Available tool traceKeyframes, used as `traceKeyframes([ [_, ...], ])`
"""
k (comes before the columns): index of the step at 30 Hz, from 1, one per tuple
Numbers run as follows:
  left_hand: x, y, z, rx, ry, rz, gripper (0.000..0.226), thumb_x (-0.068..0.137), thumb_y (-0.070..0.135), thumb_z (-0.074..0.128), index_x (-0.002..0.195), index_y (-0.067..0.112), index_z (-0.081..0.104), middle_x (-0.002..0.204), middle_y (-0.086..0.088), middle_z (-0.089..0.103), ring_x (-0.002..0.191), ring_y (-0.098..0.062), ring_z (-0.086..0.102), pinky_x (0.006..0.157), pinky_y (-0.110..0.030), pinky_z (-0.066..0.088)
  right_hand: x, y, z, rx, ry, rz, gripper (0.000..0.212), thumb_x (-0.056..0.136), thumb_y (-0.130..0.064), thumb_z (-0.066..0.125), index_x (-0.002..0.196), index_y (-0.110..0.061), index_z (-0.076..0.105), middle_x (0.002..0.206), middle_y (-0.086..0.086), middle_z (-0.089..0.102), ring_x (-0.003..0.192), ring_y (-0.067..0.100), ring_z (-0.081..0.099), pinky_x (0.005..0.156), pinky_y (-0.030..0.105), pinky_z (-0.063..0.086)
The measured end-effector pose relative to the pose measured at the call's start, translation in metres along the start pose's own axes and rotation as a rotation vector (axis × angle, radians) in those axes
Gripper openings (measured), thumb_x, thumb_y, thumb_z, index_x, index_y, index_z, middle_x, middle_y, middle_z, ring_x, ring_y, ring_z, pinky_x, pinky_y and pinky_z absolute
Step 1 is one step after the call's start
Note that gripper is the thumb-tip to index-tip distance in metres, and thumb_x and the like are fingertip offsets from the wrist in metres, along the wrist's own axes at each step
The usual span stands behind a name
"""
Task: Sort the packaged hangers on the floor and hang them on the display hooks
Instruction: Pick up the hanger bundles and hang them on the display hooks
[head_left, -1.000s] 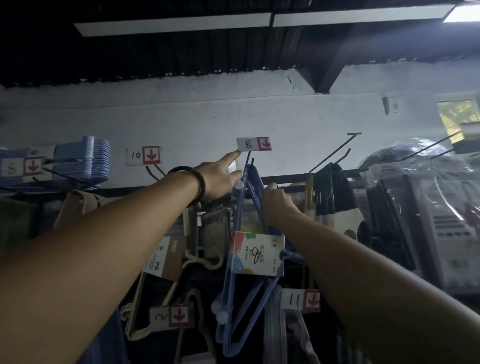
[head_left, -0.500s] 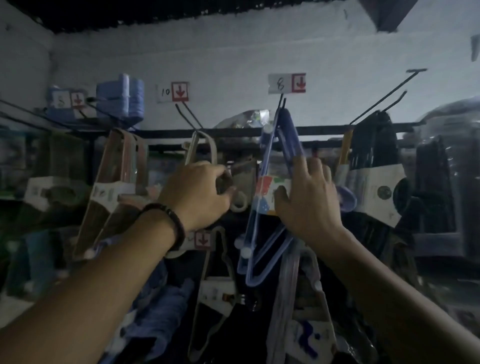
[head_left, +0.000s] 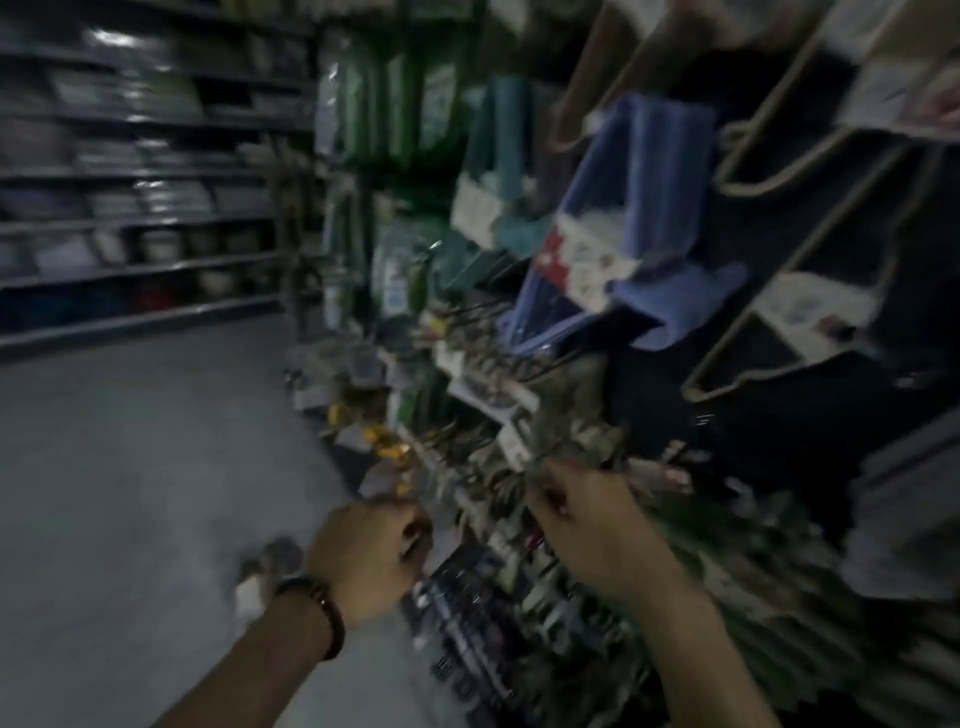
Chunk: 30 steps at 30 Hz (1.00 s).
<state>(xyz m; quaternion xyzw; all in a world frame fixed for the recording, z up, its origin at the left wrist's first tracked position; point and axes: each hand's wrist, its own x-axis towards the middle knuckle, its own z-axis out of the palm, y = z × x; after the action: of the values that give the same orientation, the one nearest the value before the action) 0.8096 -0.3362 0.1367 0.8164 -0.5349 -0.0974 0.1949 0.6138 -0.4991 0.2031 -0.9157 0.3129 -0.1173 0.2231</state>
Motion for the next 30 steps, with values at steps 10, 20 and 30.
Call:
traceKeyframes([
  [10,-0.136,-0.186,0.062,-0.077,-0.401,-0.527,0.019,0.096,0.058,0.049,0.105,0.043,0.057,0.121,0.009,0.064,0.113,-0.016,0.061,0.095,-0.034,0.052,0.014,-0.059,0.280,-0.033,-0.625,0.079,0.032,0.099,-0.041,0.060,0.122,-0.019,0.065,0.119,0.006,0.069,0.114,0.026,0.065,0.094,0.032,0.050],
  [20,-0.147,-0.325,0.048,-0.153,-0.445,-0.655,0.033,0.098,0.054,0.052,0.121,0.035,0.065,0.122,0.002,0.069,0.113,-0.023,0.065,0.094,-0.039,0.055,0.094,-0.139,0.396,-0.022,-0.807,0.150,0.028,0.099,-0.041,0.061,0.117,-0.020,0.069,0.122,0.005,0.073,0.107,0.020,0.068,0.089,0.028,0.053],
  [30,-0.093,-0.431,0.055,-0.317,-0.439,-0.865,0.025,0.094,0.050,0.056,0.108,0.034,0.069,0.108,0.003,0.074,0.097,-0.020,0.069,0.088,-0.040,0.058,0.216,-0.142,0.456,-0.009,-0.891,0.213,0.030,0.103,-0.028,0.058,0.106,-0.002,0.072,0.106,0.014,0.075,0.100,0.030,0.070,0.090,0.042,0.057],
])
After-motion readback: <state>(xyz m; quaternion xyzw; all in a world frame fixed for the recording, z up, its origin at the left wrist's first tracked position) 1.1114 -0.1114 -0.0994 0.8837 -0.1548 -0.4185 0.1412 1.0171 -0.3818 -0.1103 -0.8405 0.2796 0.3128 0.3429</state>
